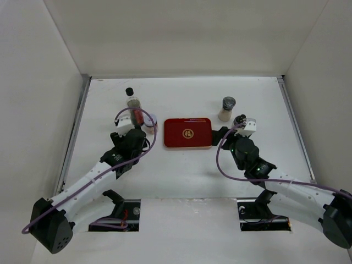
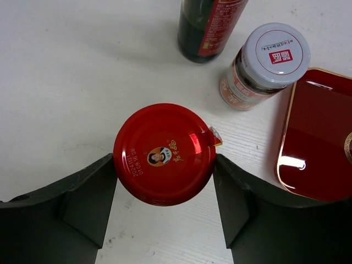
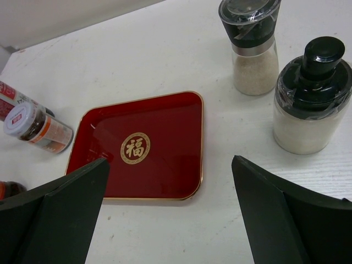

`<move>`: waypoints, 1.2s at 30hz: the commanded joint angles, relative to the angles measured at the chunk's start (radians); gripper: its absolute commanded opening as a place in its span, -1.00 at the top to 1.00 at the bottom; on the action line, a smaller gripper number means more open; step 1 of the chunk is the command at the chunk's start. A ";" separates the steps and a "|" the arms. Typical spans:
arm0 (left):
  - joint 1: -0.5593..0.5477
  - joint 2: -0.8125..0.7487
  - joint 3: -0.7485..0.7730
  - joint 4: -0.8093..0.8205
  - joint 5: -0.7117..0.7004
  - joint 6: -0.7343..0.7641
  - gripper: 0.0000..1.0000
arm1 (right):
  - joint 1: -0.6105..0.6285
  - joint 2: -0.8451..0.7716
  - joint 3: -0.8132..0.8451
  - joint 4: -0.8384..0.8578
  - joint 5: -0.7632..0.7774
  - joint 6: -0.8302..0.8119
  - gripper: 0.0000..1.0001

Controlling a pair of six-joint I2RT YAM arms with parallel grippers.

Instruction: Organize the condiment bottles

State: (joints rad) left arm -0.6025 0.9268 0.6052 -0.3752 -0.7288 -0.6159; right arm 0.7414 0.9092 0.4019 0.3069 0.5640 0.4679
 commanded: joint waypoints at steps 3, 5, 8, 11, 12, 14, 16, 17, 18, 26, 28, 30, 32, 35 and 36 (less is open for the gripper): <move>-0.013 -0.060 0.005 0.036 -0.011 0.015 0.37 | 0.008 -0.032 0.008 0.043 -0.010 0.003 -1.00; -0.045 -0.121 0.042 0.009 -0.018 0.022 0.43 | 0.008 -0.039 0.005 0.050 -0.009 0.000 -1.00; -0.099 -0.138 0.149 -0.034 -0.035 0.038 0.43 | 0.006 -0.026 0.005 0.051 -0.012 0.003 -1.00; -0.203 -0.073 0.235 -0.012 -0.038 0.031 0.43 | 0.009 -0.013 0.012 0.049 -0.003 -0.002 -1.00; -0.241 -0.036 0.260 0.014 -0.046 0.034 0.43 | 0.009 -0.013 0.012 0.051 0.002 -0.003 -1.00; -0.294 0.058 0.312 0.079 -0.060 0.045 0.43 | 0.009 -0.013 0.008 0.052 0.005 0.001 -1.00; -0.315 0.160 0.367 0.155 -0.044 0.067 0.43 | 0.005 -0.018 0.005 0.051 0.005 0.003 -1.00; -0.319 0.211 0.395 0.198 -0.037 0.086 0.43 | 0.005 -0.023 0.005 0.047 0.007 0.005 -1.00; -0.311 0.262 0.418 0.244 -0.029 0.108 0.43 | 0.005 -0.029 0.005 0.046 0.010 0.005 -1.00; -0.221 0.533 0.559 0.413 0.069 0.163 0.43 | 0.002 -0.052 -0.005 0.046 0.025 0.002 -1.00; -0.199 0.572 0.567 0.418 0.081 0.165 0.43 | -0.001 -0.052 -0.009 0.051 0.027 0.003 -1.00; -0.185 0.598 0.564 0.436 0.085 0.165 0.42 | -0.003 -0.047 -0.008 0.047 0.024 0.005 -1.00; -0.176 0.619 0.548 0.481 0.088 0.183 0.41 | 0.000 -0.046 -0.005 0.049 0.028 0.000 -1.00; -0.164 0.645 0.538 0.548 0.101 0.217 0.40 | 0.000 -0.044 -0.005 0.052 0.027 0.000 -1.00; -0.161 0.652 0.535 0.568 0.101 0.228 0.39 | 0.000 -0.043 -0.005 0.052 0.025 0.000 -1.00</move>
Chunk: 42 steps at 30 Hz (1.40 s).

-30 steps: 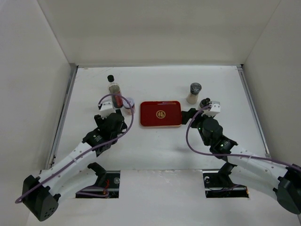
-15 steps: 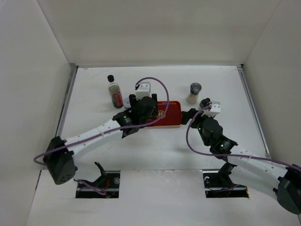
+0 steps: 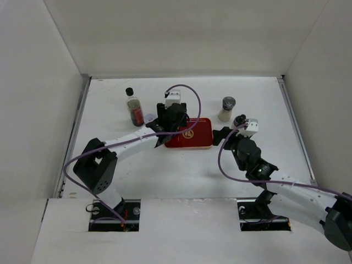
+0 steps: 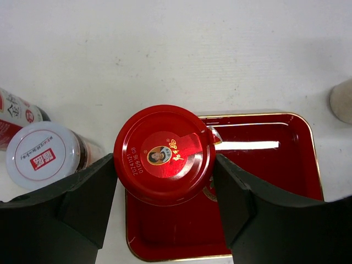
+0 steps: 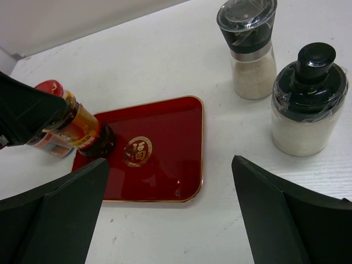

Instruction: Organize the condiment bottles

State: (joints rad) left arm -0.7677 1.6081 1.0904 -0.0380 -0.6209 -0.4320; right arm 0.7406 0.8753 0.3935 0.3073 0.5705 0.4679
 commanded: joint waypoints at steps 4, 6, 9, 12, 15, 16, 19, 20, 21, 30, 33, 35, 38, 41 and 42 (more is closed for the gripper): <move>0.006 -0.008 0.028 0.303 -0.005 0.078 0.37 | 0.001 -0.013 0.002 0.052 0.023 -0.003 -1.00; 0.009 0.007 0.026 0.309 -0.014 0.090 0.34 | 0.001 -0.013 0.001 0.050 0.020 0.000 -1.00; 0.015 0.022 0.009 0.317 -0.016 0.090 0.31 | 0.001 -0.019 0.004 0.046 0.025 -0.005 -1.00; 0.018 0.036 0.003 0.320 -0.016 0.090 0.28 | 0.001 -0.025 -0.001 0.047 0.026 -0.003 -1.00; 0.021 0.045 -0.006 0.322 -0.017 0.090 0.07 | 0.001 -0.025 0.001 0.046 0.028 -0.006 -1.00; 0.023 0.050 -0.006 0.322 -0.017 0.090 -0.06 | 0.001 -0.025 0.001 0.047 0.029 -0.006 -1.00; 0.025 0.046 -0.012 0.322 -0.020 0.090 -0.41 | 0.001 -0.022 0.002 0.046 0.026 -0.006 -1.00; 0.021 0.032 -0.017 0.322 -0.025 0.090 -0.55 | 0.001 -0.021 0.002 0.046 0.029 -0.006 -1.00; 0.015 0.013 -0.021 0.322 -0.033 0.091 -0.68 | 0.001 -0.019 0.004 0.046 0.029 -0.008 -1.00; -0.008 -0.334 -0.187 0.285 -0.060 0.090 -0.80 | 0.003 -0.010 0.008 0.050 0.029 -0.015 -1.00; -0.006 -0.468 -0.283 0.195 -0.085 0.047 -0.61 | 0.004 -0.012 0.010 0.047 0.029 -0.015 -1.00; 0.015 -0.508 -0.322 0.094 -0.077 -0.011 -0.55 | 0.004 -0.010 0.008 0.052 0.029 -0.015 -1.00; 0.073 -0.496 -0.362 0.032 -0.014 -0.042 -0.55 | 0.004 -0.004 0.010 0.052 0.026 -0.014 -1.00; 0.130 -0.439 -0.366 0.062 0.033 -0.033 -0.60 | 0.006 0.008 0.011 0.052 0.026 -0.014 -1.00; 0.143 -0.415 -0.359 0.075 0.036 -0.030 -0.61 | 0.006 0.014 0.011 0.053 0.025 -0.012 -1.00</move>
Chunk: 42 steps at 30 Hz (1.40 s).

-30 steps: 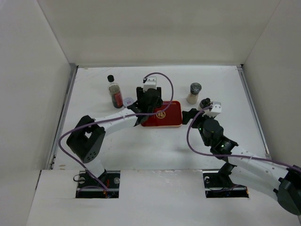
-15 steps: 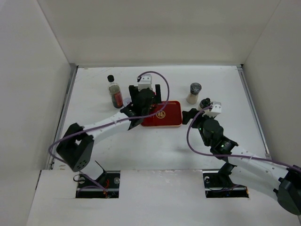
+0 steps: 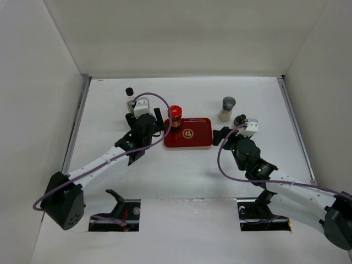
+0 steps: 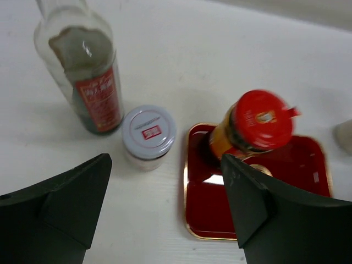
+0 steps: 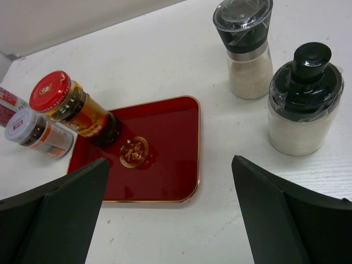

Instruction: Organize the condiment bottles

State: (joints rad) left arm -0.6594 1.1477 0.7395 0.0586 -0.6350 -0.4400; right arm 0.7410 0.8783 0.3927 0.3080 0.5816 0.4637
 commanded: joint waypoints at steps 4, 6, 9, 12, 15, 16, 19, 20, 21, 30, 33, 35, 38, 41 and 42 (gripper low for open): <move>0.040 0.136 0.030 0.039 0.035 -0.006 -0.62 | 0.007 0.031 0.020 0.054 0.009 -0.010 -1.00; 0.056 0.174 0.047 0.059 0.025 -0.003 -0.62 | 0.007 0.036 0.021 0.054 0.009 -0.010 -1.00; 0.074 0.230 0.067 0.075 0.021 -0.003 -0.61 | 0.007 0.036 0.021 0.057 0.009 -0.010 -1.00; 0.093 0.286 0.089 0.084 0.029 -0.003 -0.60 | 0.008 0.028 0.018 0.057 0.011 -0.008 -1.00; 0.112 0.331 0.110 0.102 0.037 -0.003 -0.58 | 0.008 0.030 0.018 0.057 0.009 -0.008 -1.00; 0.114 0.340 0.113 0.118 0.044 -0.002 -0.56 | 0.011 0.030 0.020 0.057 0.009 -0.011 -1.00; 0.122 0.366 0.135 0.133 0.058 0.010 -0.48 | 0.018 0.031 0.020 0.059 0.007 -0.011 -1.00; 0.125 0.375 0.144 0.132 0.058 0.012 -0.44 | 0.018 0.037 0.020 0.060 0.007 -0.011 -1.00; 0.126 0.383 0.149 0.132 0.058 0.014 -0.37 | 0.018 0.044 0.021 0.062 0.006 -0.011 -1.00; 0.096 0.284 0.075 0.138 -0.008 0.001 0.27 | 0.024 0.021 0.017 0.062 0.014 -0.017 -1.00; 0.036 0.164 0.028 0.118 -0.072 0.009 0.28 | 0.024 0.014 0.014 0.062 0.015 -0.017 -1.00; -0.016 0.069 0.000 0.083 -0.104 0.009 0.29 | 0.024 0.024 0.014 0.062 0.012 -0.014 -1.00; -0.120 -0.038 -0.019 0.014 -0.138 0.011 0.29 | 0.024 0.022 0.017 0.062 0.018 -0.017 -1.00; -0.241 -0.071 0.000 -0.057 -0.170 0.000 0.29 | 0.024 0.018 0.012 0.062 0.017 -0.013 -1.00; -0.286 -0.069 0.006 -0.059 -0.184 -0.006 0.29 | 0.022 0.013 0.011 0.062 0.018 -0.013 -1.00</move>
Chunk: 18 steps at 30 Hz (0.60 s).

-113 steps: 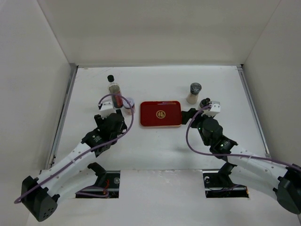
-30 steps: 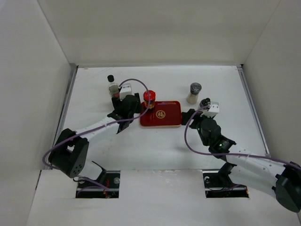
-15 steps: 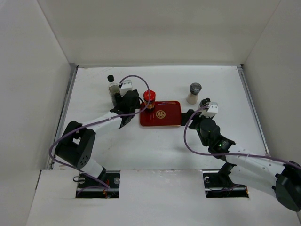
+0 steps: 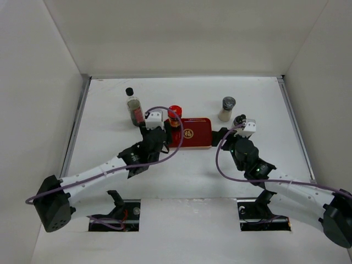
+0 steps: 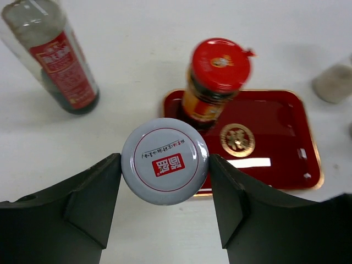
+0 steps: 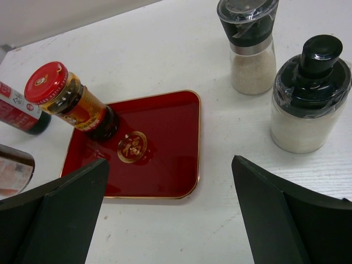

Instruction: Organize the condiment bottles

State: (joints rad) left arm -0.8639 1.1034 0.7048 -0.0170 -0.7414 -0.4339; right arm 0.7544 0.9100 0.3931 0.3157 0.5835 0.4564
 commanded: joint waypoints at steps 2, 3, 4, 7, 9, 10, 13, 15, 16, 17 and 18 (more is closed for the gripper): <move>-0.158 0.012 0.067 0.037 -0.110 -0.019 0.30 | 0.009 -0.032 0.006 0.054 0.018 -0.004 -1.00; -0.186 0.042 0.087 0.058 -0.116 -0.014 0.30 | 0.004 -0.037 0.004 0.054 0.022 -0.004 -1.00; -0.198 0.076 0.111 0.086 -0.116 -0.009 0.30 | 0.000 -0.040 0.000 0.054 0.027 -0.001 -1.00; -0.211 0.194 0.192 0.169 -0.084 0.012 0.30 | -0.020 -0.028 0.001 0.039 0.044 0.008 -1.00; -0.202 0.268 0.238 0.225 -0.063 0.041 0.30 | -0.031 -0.020 0.009 0.011 0.056 0.014 -1.00; -0.197 0.314 0.274 0.253 -0.043 0.058 0.30 | -0.034 -0.022 0.012 0.000 0.062 0.019 -1.00; -0.175 0.403 0.349 0.285 -0.013 0.081 0.30 | -0.053 -0.043 0.003 -0.012 0.084 0.034 -1.00; -0.154 0.466 0.390 0.304 -0.004 0.087 0.30 | -0.065 -0.069 -0.003 -0.027 0.091 0.047 -1.00; -0.142 0.495 0.406 0.317 0.002 0.089 0.30 | -0.074 -0.089 -0.010 -0.035 0.096 0.056 -1.00; -0.128 0.524 0.418 0.330 0.008 0.092 0.30 | -0.086 -0.114 -0.019 -0.040 0.104 0.068 -1.00; -0.113 0.551 0.432 0.341 0.016 0.093 0.30 | -0.097 -0.126 -0.026 -0.040 0.104 0.077 -1.00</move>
State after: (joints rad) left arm -1.0145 1.6375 1.0500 0.1562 -0.7235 -0.3691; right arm 0.6830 0.8368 0.3817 0.2733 0.6441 0.4934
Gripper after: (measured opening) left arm 0.592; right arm 0.998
